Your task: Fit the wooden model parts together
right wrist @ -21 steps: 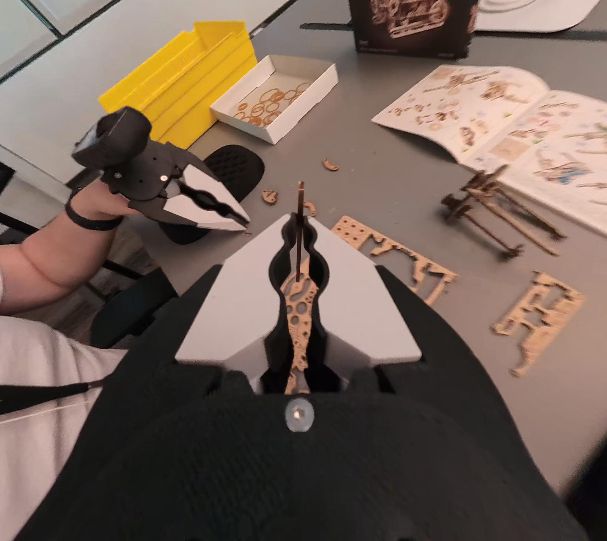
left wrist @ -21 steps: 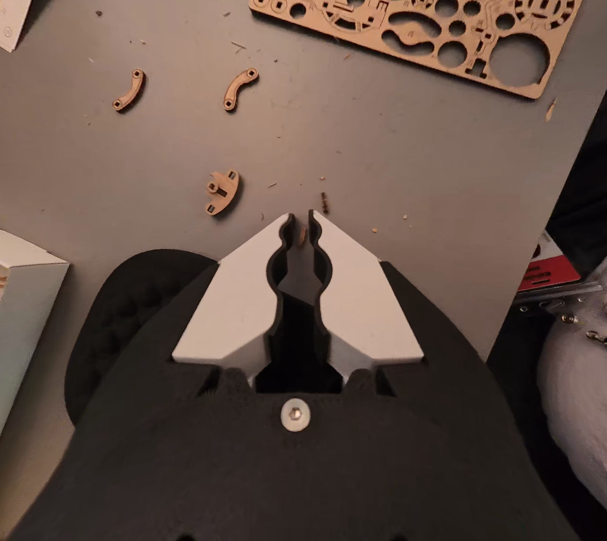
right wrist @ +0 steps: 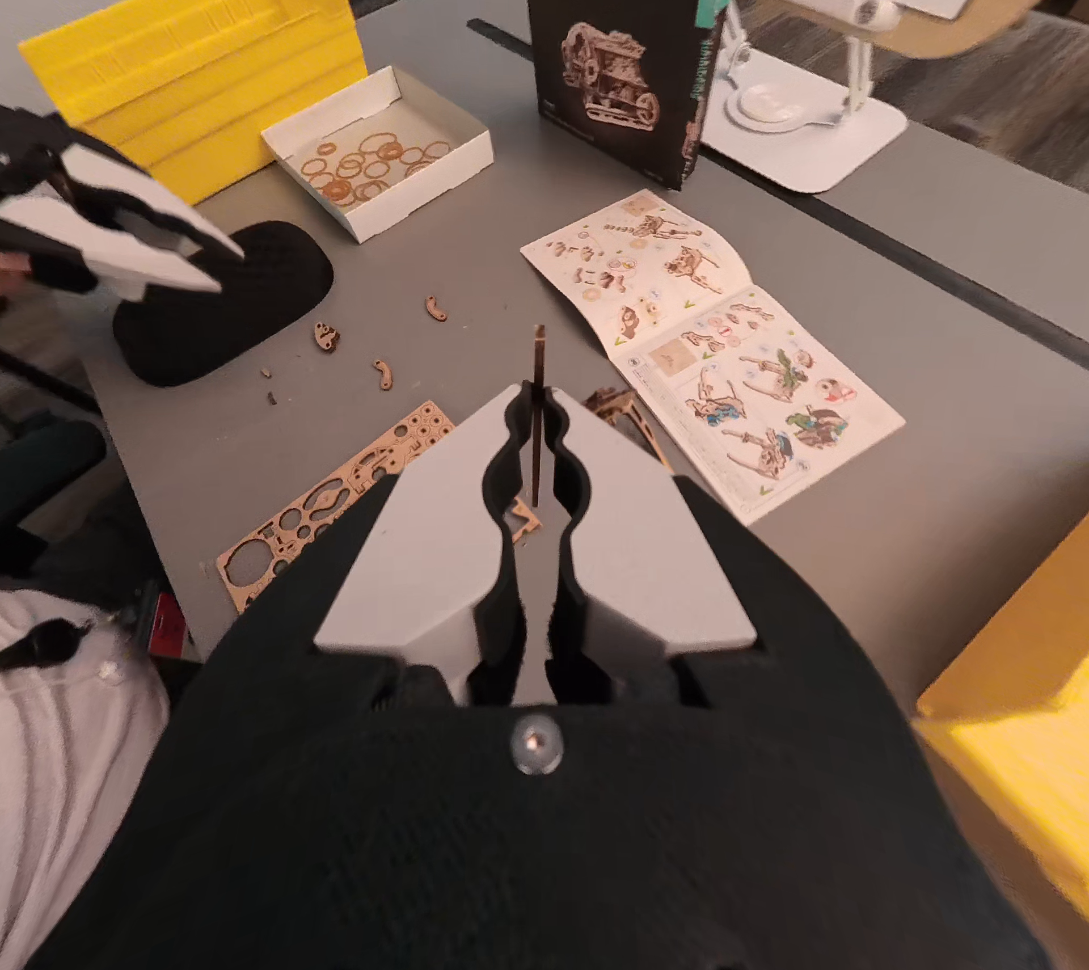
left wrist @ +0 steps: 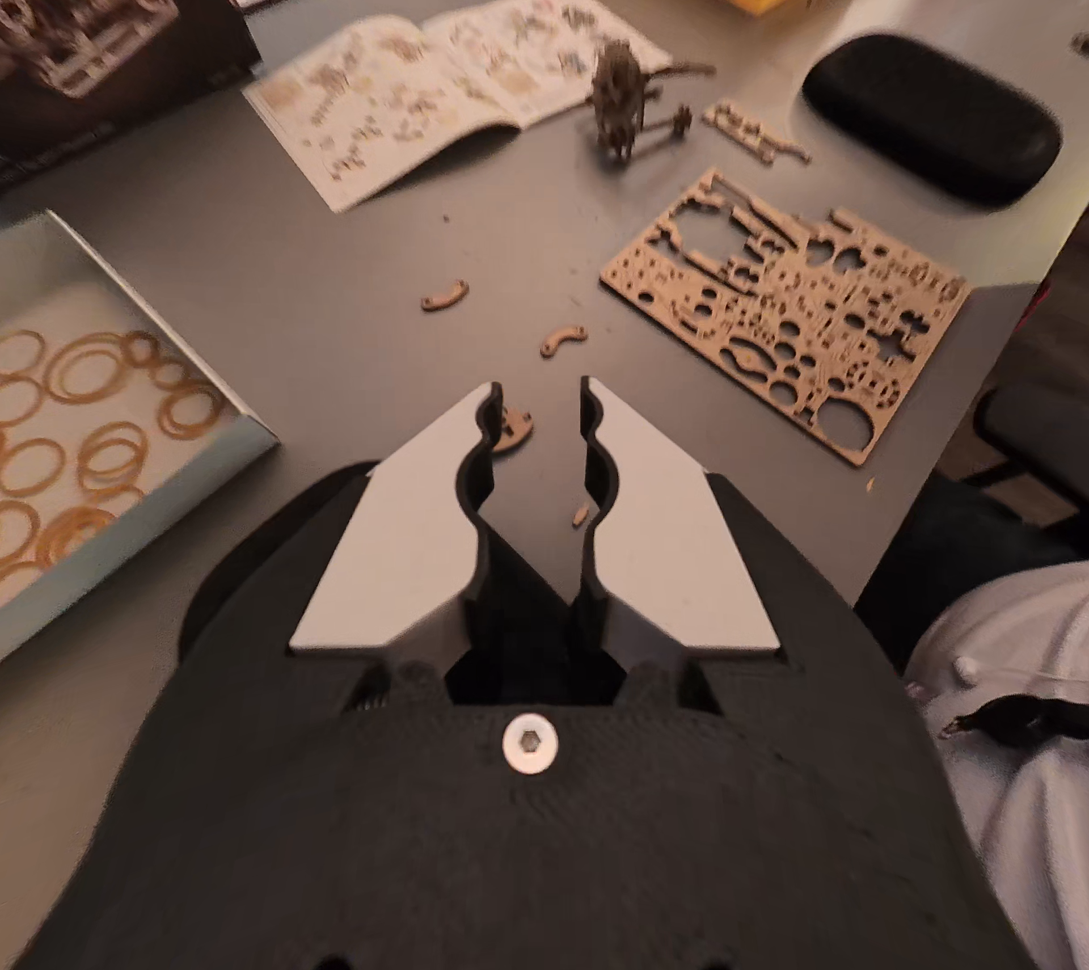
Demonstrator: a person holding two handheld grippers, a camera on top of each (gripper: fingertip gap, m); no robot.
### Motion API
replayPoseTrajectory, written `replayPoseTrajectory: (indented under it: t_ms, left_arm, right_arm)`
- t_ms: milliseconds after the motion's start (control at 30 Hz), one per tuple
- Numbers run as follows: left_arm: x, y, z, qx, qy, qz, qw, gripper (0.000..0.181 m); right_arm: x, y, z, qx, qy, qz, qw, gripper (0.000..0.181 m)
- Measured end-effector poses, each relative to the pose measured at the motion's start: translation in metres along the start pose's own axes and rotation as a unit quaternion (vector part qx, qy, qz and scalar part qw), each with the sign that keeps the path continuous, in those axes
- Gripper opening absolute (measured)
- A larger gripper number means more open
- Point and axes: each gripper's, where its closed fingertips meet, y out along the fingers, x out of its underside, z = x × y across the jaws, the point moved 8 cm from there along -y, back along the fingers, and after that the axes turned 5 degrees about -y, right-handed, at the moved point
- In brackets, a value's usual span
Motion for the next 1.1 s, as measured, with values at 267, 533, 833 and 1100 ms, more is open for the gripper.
replayPoseTrajectory:
  t_ms: [267, 533, 833, 1100]
  left_arm:
    - [-0.049, -0.018, -0.013, 0.093, -0.064, 0.096, 0.989, 0.039]
    - [-0.031, -0.004, -0.033, 0.099, -0.112, 0.078, 0.986, 0.04]
    - [-0.013, 0.003, -0.049, 0.082, -0.131, 0.041, 0.987, 0.039]
    - [-0.014, 0.01, -0.057, 0.071, -0.105, 0.038, 0.991, 0.043]
  right_arm:
    - [0.014, 0.025, 0.048, -0.013, 0.038, -0.211, 0.977, 0.001]
    - [0.076, 0.059, 0.107, 0.026, 0.11, -0.389, 0.914, 0.001]
    - [0.105, 0.083, 0.14, 0.059, 0.178, -0.461, 0.867, 0.001]
    - [0.088, 0.078, 0.14, 0.103, 0.139, -0.389, 0.905, 0.016]
